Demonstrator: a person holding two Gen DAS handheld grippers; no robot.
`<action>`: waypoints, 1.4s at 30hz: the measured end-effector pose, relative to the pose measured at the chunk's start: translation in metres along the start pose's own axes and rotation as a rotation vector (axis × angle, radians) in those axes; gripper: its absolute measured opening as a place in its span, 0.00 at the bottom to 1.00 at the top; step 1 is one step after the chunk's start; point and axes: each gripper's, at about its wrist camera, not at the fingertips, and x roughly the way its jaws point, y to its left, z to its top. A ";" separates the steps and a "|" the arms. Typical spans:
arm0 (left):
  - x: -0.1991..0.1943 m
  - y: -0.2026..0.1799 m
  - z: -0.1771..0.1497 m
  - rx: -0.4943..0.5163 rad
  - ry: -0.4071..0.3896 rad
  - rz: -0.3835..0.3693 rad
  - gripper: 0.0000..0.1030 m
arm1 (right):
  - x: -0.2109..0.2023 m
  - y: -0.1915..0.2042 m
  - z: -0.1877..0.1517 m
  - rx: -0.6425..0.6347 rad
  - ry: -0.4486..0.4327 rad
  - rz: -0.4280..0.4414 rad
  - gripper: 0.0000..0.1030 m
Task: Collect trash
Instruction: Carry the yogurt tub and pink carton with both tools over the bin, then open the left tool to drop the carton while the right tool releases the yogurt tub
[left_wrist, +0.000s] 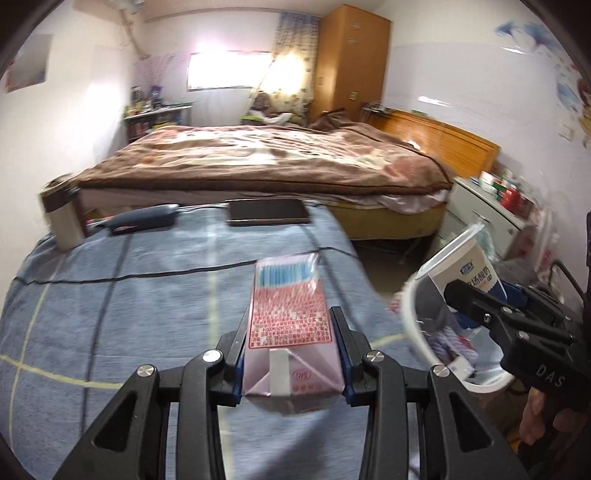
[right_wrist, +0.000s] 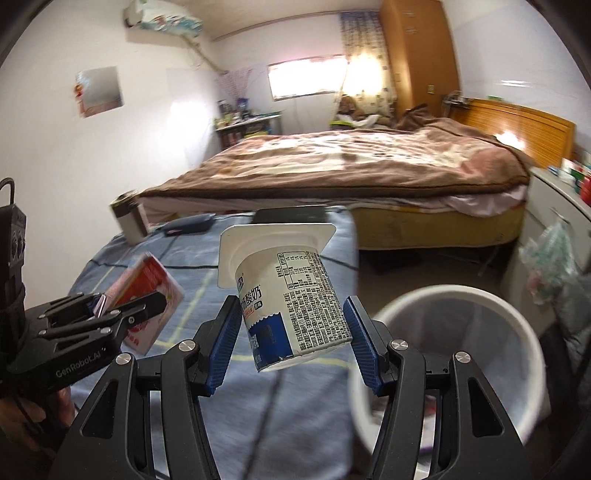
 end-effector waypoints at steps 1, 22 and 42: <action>0.002 -0.009 0.000 0.008 0.000 -0.013 0.38 | -0.003 -0.006 -0.001 0.007 -0.001 -0.017 0.57; 0.021 -0.077 -0.028 0.108 0.095 -0.196 0.67 | -0.015 -0.068 -0.029 0.121 -0.002 -0.141 0.57; 0.054 -0.106 -0.067 0.217 0.261 -0.293 0.81 | -0.034 -0.073 -0.037 0.114 -0.026 -0.145 0.57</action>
